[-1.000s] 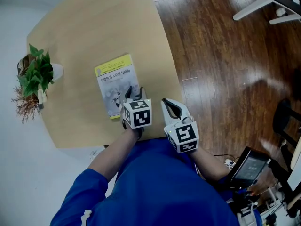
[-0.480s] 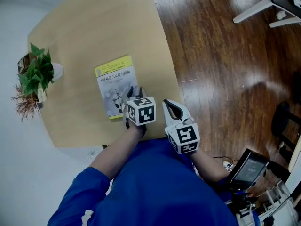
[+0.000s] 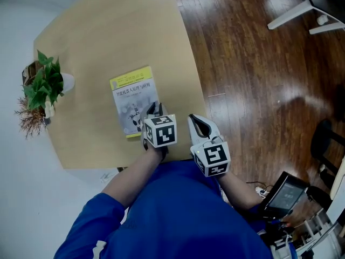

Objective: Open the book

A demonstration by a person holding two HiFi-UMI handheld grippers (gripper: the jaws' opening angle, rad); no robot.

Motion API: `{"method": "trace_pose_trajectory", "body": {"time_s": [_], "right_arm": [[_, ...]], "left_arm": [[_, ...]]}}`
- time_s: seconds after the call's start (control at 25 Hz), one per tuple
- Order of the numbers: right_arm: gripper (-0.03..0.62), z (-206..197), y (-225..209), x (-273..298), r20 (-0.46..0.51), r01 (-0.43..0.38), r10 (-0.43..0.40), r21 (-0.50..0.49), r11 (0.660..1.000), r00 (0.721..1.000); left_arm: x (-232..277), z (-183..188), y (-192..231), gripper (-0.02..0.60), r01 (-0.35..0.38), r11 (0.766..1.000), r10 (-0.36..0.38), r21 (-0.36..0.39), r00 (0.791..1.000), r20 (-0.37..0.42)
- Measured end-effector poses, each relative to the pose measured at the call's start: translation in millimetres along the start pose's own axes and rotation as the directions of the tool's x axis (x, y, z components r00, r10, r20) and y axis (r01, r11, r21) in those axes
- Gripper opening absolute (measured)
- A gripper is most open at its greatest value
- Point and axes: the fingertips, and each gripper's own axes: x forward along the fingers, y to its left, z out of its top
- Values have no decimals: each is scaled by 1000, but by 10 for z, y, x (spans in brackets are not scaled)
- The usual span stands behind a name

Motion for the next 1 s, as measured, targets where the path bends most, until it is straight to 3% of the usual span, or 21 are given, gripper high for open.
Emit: {"method": "trace_pose_trajectory", "body": {"time_s": [0.32,1.0], "right_arm": [[3,44,64,32,3,-18,18,-10,1000,1000],[3,72,156,16,9,-51,51,-45,998,999]], "left_arm": [[-122,56,2,39,30,999,-29,-17,999,36],[-300,101,123,20,96,991,-86,-96,991,100]]}}
